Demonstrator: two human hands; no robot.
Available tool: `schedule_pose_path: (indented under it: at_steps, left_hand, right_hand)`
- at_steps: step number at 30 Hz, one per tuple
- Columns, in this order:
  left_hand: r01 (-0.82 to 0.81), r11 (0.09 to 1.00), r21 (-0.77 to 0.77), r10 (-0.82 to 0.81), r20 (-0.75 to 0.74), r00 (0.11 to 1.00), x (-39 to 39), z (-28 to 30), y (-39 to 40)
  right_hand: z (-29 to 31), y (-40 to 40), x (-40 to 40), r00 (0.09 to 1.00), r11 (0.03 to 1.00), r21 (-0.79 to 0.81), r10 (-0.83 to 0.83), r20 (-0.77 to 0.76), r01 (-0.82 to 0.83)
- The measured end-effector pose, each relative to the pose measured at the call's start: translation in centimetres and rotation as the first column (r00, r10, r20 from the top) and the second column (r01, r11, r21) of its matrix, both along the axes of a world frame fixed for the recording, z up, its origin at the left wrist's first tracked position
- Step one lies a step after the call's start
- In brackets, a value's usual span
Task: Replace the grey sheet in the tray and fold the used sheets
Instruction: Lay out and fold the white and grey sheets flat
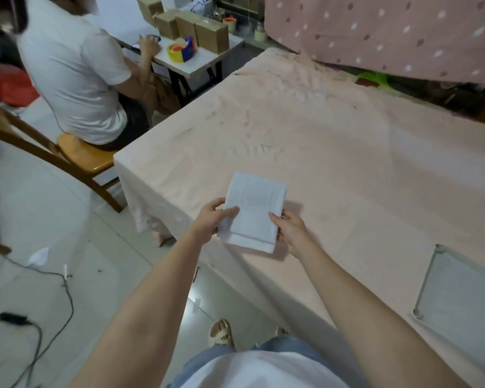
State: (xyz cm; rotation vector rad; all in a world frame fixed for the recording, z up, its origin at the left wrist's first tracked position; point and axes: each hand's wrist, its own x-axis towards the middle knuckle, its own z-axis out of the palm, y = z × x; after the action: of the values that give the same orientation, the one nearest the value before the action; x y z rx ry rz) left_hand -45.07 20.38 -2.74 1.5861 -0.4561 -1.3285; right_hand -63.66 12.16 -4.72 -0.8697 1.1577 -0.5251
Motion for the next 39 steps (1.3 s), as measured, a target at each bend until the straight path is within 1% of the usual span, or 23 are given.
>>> schedule_pose_path:
  at_steps: [4, 7, 11, 15, 18, 23, 27, 29, 33, 36, 39]
  left_hand:
    - [0.148, 0.988, 0.03, -0.149, 0.031, 0.988, 3.1, 0.4, -0.3]
    - [0.263, 0.964, 0.041, -0.265, 0.052, 0.963, 3.6, 0.5, -1.3]
    - [0.348, 0.936, 0.055, -0.351, 0.054, 0.935, 2.9, 0.1, -3.3]
    - [0.41, 0.909, 0.072, -0.415, 0.09, 0.905, 2.2, -0.4, -5.8]
    - [0.44, 0.893, 0.096, -0.449, 0.114, 0.886, 1.5, -0.7, -7.4]
    - [0.479, 0.867, 0.14, -0.497, 0.149, 0.855, 0.5, -1.7, -8.7]
    - [0.496, 0.856, 0.146, -0.516, 0.169, 0.84, 0.1, -2.8, -8.4]
    - [0.493, 0.858, 0.144, -0.512, 0.18, 0.84, -0.1, -3.2, -8.0]
    - [0.496, 0.853, 0.161, -0.52, 0.206, 0.829, 0.3, -4.4, -7.2]
    - [0.494, 0.853, 0.168, -0.522, 0.276, 0.807, 0.8, -5.4, -7.3]
    - [0.514, 0.839, 0.178, -0.542, 0.351, 0.764, 1.2, -6.1, -7.7]
  right_hand:
    - [-0.3, 1.3, 1.1, 0.995, 0.995, -0.033, -0.095, -0.036, 0.093]
    - [-0.3, 1.7, 0.5, 0.987, 0.989, -0.057, -0.14, -0.08, 0.136]
    - [-0.3, 1.3, -0.6, 0.976, 0.982, -0.068, -0.182, -0.12, 0.175]
    - [-0.5, 0.5, -1.6, 0.963, 0.972, -0.102, -0.227, -0.143, 0.213]
    - [-0.6, 0.0, -2.5, 0.963, 0.974, -0.124, -0.209, -0.169, 0.19]
    - [-1.3, -0.1, -3.6, 0.955, 0.966, -0.117, -0.247, -0.166, 0.23]
    - [-2.0, 0.3, -4.2, 0.95, 0.97, -0.098, -0.238, -0.201, 0.222]
    - [-2.1, 0.8, -4.2, 0.944, 0.971, -0.107, -0.232, -0.233, 0.213]
    - [-2.3, 2.1, -3.8, 0.917, 0.979, -0.104, -0.199, -0.345, 0.174]
    - [-2.4, 2.7, -3.3, 0.888, 0.983, -0.139, -0.17, -0.426, 0.121]
    - [-2.4, 2.8, -2.7, 0.876, 0.973, -0.178, -0.212, -0.432, 0.147]
